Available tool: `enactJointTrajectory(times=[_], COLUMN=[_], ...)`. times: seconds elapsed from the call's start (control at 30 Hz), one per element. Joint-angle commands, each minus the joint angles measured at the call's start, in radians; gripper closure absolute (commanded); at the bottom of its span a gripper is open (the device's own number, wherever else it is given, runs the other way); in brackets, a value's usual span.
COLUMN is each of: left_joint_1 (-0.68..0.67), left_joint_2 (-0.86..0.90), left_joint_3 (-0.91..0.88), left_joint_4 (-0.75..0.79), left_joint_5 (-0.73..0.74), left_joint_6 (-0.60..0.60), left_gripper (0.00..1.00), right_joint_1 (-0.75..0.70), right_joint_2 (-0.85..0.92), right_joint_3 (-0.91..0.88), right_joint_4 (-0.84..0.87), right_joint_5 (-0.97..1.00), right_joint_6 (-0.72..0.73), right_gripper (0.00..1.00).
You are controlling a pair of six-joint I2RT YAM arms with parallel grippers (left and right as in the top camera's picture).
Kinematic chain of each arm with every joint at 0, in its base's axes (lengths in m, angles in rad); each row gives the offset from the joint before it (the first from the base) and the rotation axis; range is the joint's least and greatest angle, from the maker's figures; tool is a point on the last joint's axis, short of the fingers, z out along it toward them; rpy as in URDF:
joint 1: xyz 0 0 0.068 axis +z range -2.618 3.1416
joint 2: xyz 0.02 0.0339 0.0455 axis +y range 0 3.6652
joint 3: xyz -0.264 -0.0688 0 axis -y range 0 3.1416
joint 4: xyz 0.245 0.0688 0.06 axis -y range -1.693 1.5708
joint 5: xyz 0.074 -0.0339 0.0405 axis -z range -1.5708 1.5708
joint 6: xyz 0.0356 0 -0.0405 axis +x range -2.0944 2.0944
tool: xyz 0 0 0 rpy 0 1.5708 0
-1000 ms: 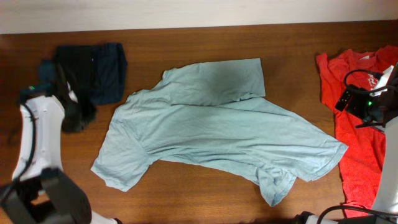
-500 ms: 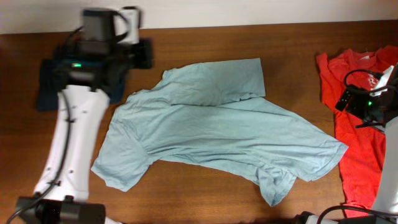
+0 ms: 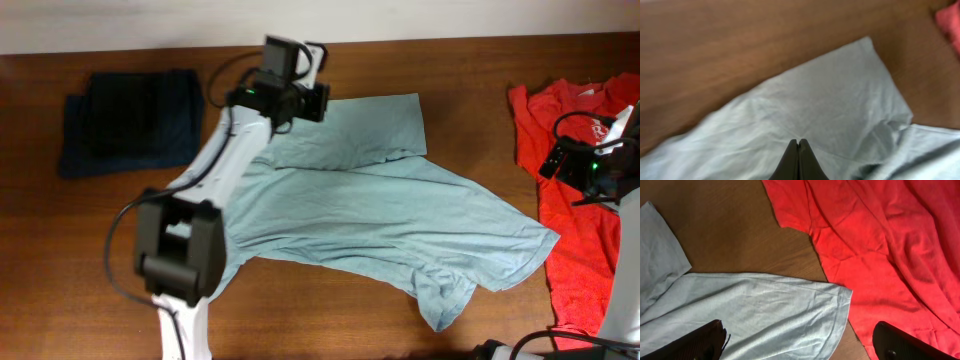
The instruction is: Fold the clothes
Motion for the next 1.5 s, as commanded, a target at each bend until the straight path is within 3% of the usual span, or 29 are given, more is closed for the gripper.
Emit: enactJointTrajectory(times=[0.0, 0.37, 0.5, 0.6, 0.73, 1.13, 1.47], left_joint_1=[-0.029, -0.032, -0.032, -0.032, -0.032, -0.038, -0.04], left_joint_2=[0.068, 0.146, 0.146, 0.147, 0.16, 0.365, 0.4], left_joint_3=[0.011, 0.014, 0.127, 0.372, 0.525, 0.537, 0.537], left_joint_4=[0.057, 0.046, -0.124, -0.354, -0.467, -0.391, -0.341], left_joint_5=[-0.008, -0.058, -0.08, -0.111, -0.135, -0.146, -0.146], left_joint_6=[0.025, 0.042, 0.042, 0.075, 0.115, 0.159, 0.159], left_gripper=[1.0, 1.0, 1.0, 1.0, 1.0, 1.0, 1.0], right_joint_1=[-0.003, -0.003, -0.003, -0.003, -0.003, -0.003, -0.003], right_joint_2=[-0.005, -0.005, -0.005, -0.005, -0.005, -0.005, -0.005], right_joint_3=[0.01, 0.01, 0.01, 0.01, 0.01, 0.01, 0.01], right_joint_4=[0.0, 0.0, 0.0, 0.0, 0.0, 0.0, 0.0], right_joint_5=[0.009, 0.009, 0.009, 0.009, 0.009, 0.009, 0.009], right_joint_6=[0.008, 0.008, 0.008, 0.008, 0.008, 0.008, 0.008], right_gripper=[0.01, 0.01, 0.01, 0.01, 0.01, 0.01, 0.01])
